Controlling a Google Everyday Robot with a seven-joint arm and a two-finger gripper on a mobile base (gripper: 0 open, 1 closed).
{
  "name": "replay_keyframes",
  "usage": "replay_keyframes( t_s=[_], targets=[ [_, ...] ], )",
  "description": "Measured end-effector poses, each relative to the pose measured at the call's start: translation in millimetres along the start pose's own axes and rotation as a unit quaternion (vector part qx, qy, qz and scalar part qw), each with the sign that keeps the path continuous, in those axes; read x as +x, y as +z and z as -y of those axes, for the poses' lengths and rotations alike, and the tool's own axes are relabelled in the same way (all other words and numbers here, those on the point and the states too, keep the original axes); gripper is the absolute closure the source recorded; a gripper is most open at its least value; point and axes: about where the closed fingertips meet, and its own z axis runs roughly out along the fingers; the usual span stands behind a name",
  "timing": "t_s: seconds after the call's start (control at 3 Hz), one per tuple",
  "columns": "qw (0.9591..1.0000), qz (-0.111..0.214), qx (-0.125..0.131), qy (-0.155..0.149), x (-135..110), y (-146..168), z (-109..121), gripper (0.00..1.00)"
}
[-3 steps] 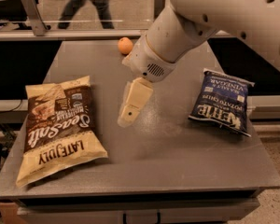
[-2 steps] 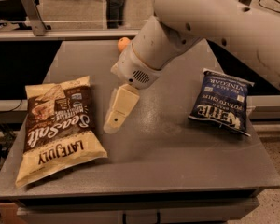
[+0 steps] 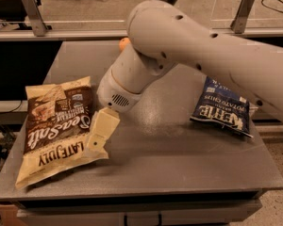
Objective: Pick brown chip bag
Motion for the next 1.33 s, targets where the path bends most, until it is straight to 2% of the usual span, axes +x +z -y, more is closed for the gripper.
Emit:
replay_keyframes(
  t_s=[0.33,0.67,1.0,1.33],
  targets=[
    [0.9999,0.0,0.001,0.014,-2.1,19.1,-5.4,0.17],
    [0.9996,0.0,0.001,0.028,-6.9,25.1,-5.5,0.41],
    [0.9991,0.007,0.009,0.042,-8.9,19.8,2.4,0.64],
    [0.9979,0.024,0.031,0.052,-13.0,5.0,23.8,0.87]
  ],
)
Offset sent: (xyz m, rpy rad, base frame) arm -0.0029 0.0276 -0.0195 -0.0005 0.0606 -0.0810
